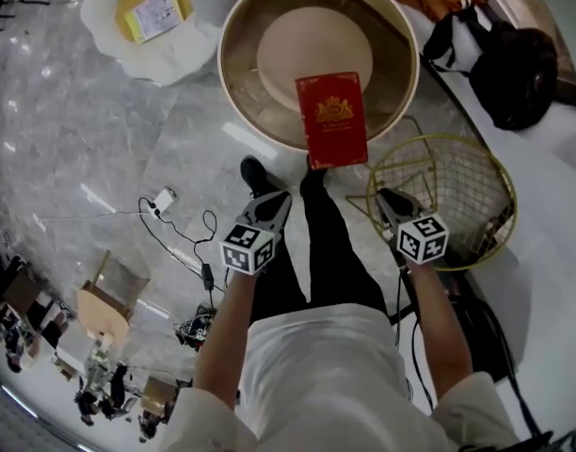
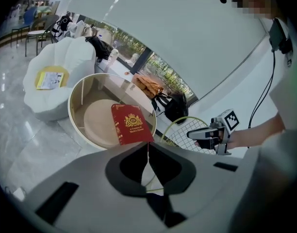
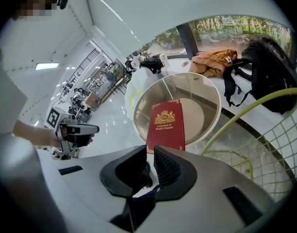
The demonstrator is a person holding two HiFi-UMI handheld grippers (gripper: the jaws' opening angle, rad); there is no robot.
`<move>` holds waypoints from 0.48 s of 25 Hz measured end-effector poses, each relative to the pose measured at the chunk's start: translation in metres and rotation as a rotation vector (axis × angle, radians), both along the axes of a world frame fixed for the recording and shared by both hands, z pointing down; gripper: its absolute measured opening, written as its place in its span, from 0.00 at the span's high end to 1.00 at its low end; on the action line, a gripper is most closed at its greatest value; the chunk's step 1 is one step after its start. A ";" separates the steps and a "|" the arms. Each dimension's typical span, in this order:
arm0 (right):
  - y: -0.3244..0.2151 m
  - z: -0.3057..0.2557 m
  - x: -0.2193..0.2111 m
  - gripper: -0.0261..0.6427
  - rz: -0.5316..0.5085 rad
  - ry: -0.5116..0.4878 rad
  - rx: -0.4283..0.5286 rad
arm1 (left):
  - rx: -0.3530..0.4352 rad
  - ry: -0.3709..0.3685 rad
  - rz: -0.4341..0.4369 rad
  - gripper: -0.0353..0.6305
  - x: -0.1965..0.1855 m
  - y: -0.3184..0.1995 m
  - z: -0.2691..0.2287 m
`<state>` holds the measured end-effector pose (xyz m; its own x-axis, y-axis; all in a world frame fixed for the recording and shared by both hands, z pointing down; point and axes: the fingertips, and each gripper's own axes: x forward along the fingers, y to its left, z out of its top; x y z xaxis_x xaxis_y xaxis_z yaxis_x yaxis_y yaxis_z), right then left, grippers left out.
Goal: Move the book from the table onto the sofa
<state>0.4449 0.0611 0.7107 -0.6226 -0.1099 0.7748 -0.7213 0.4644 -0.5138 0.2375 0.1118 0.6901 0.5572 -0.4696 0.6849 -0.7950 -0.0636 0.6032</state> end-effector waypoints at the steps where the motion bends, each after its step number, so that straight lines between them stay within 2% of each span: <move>1: 0.001 0.009 0.000 0.89 -0.009 0.000 -0.010 | -0.007 0.008 -0.005 0.94 0.002 0.000 0.008; 3: 0.003 0.026 -0.001 0.88 -0.039 0.000 -0.031 | -0.015 0.028 -0.031 0.94 0.005 -0.001 0.022; 4: 0.004 0.034 -0.001 0.83 -0.054 0.002 -0.042 | -0.017 0.039 -0.047 0.93 0.006 -0.003 0.029; 5: 0.004 0.043 -0.002 0.74 -0.066 0.006 -0.051 | -0.020 0.049 -0.062 0.90 0.006 -0.005 0.037; 6: 0.003 0.051 -0.003 0.73 -0.073 0.010 -0.057 | -0.028 0.059 -0.072 0.87 0.006 -0.007 0.045; 12: -0.014 0.088 -0.009 0.73 -0.100 0.029 -0.071 | -0.109 0.124 -0.080 0.80 0.020 -0.008 0.101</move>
